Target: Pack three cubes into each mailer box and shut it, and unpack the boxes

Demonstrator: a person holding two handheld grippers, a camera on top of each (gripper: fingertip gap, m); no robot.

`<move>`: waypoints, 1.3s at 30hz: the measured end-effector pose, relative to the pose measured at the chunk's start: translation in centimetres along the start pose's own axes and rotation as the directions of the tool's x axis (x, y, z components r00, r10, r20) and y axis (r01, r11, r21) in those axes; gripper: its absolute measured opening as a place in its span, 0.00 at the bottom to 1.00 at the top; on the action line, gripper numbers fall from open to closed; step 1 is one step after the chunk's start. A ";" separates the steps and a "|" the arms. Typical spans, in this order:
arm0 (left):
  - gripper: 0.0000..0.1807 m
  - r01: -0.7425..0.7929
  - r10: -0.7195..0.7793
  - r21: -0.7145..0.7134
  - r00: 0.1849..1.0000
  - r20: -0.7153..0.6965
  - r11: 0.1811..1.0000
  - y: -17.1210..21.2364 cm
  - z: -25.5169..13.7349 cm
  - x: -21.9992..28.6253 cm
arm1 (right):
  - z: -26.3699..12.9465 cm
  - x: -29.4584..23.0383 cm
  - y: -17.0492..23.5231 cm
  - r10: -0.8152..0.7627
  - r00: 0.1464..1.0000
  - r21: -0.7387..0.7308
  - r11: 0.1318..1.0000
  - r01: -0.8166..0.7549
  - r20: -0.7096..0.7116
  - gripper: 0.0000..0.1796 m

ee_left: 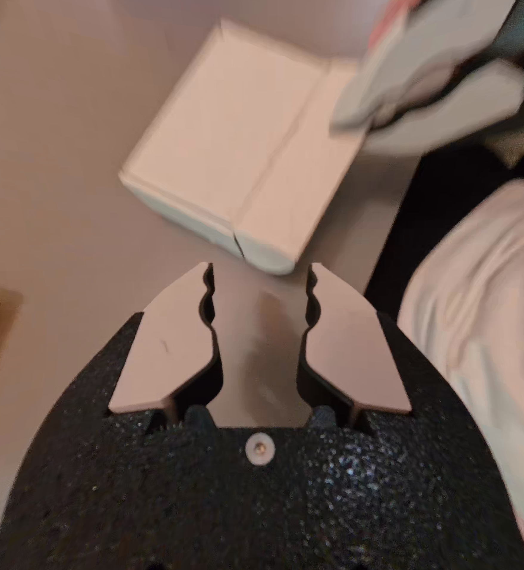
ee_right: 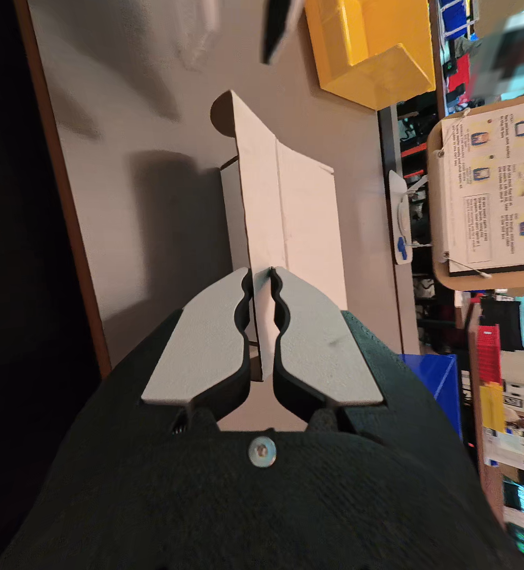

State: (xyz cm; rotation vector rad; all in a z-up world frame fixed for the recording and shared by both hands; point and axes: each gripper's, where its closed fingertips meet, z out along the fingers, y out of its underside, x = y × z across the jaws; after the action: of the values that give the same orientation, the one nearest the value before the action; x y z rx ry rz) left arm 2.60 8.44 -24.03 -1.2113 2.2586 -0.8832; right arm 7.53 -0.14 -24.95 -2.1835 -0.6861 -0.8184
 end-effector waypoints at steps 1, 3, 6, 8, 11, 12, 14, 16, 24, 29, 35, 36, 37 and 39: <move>0.27 -0.005 0.002 0.107 1.000 0.028 0.994 -2.2 0.1 -0.7 | 0.3 -0.1 0.0 0.020 1.000 0.013 1.000 -0.020 0.010 0.06; 0.11 -0.023 -0.014 0.299 0.992 0.122 0.954 -5.9 0.6 -2.9 | 0.8 -0.2 0.1 0.036 0.999 0.019 0.999 -0.036 0.019 0.07; 0.00 -0.008 -0.041 0.285 0.985 0.168 0.958 -6.0 3.7 -5.4 | 1.1 -0.1 0.1 0.031 0.999 0.014 0.999 -0.031 0.011 0.08; 0.00 0.022 -0.043 0.152 0.990 0.136 0.988 -4.0 6.2 -6.0 | 1.1 0.0 0.0 0.042 0.999 0.025 0.999 -0.042 0.009 0.08; 0.00 0.044 -0.069 0.168 0.987 0.147 0.985 -3.7 7.0 -6.6 | 1.4 0.0 0.4 0.068 0.997 0.030 0.997 -0.069 0.019 0.09; 0.00 0.054 -0.080 0.168 0.986 0.148 0.984 -3.7 7.0 -6.6 | 1.4 -0.1 0.5 0.061 0.998 0.034 0.998 -0.062 0.024 0.09; 0.00 0.048 -0.077 0.174 0.984 0.160 0.984 -3.6 6.9 -6.5 | 1.1 -0.5 0.5 0.069 0.995 0.044 0.996 -0.073 0.078 0.10; 0.00 0.076 -0.105 0.184 0.983 0.152 0.980 -3.6 6.9 -6.5 | -0.1 -0.1 -0.2 0.134 0.979 0.136 0.978 -0.155 0.154 0.13; 0.01 0.097 -0.130 0.224 0.982 0.135 0.970 -3.8 6.5 -6.4 | 0.7 7.2 3.9 0.747 0.611 0.063 0.619 -0.783 0.261 0.00; 0.09 0.193 -0.217 0.401 0.976 0.016 0.896 -5.7 3.0 -6.8 | 3.2 6.9 3.8 0.829 0.402 -0.065 0.460 -0.885 0.388 0.00; 0.27 -0.070 0.007 0.437 0.990 0.143 0.897 -4.4 0.5 -7.6 | 3.5 7.0 6.0 0.868 0.246 -0.191 0.354 -0.916 0.430 0.00; 0.30 -0.114 0.048 0.421 0.985 0.164 0.900 -4.2 0.6 -7.6 | 3.7 6.8 6.8 0.881 0.231 -0.223 0.344 -0.912 0.414 0.00; 0.32 -0.148 0.082 0.405 0.981 0.176 0.902 -3.9 0.7 -7.4 | 3.9 6.6 7.6 0.891 0.225 -0.254 0.341 -0.905 0.395 0.00; 0.35 -0.157 0.101 0.403 0.983 0.155 0.902 -3.9 0.8 -6.9 | 3.9 6.6 7.6 0.881 0.197 -0.257 0.328 -0.909 0.430 0.00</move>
State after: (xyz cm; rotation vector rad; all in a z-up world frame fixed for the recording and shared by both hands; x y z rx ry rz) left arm 8.98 12.37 -21.40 -0.8866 1.8928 -1.1247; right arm 18.27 -0.41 -25.54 -2.2100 0.4662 0.4581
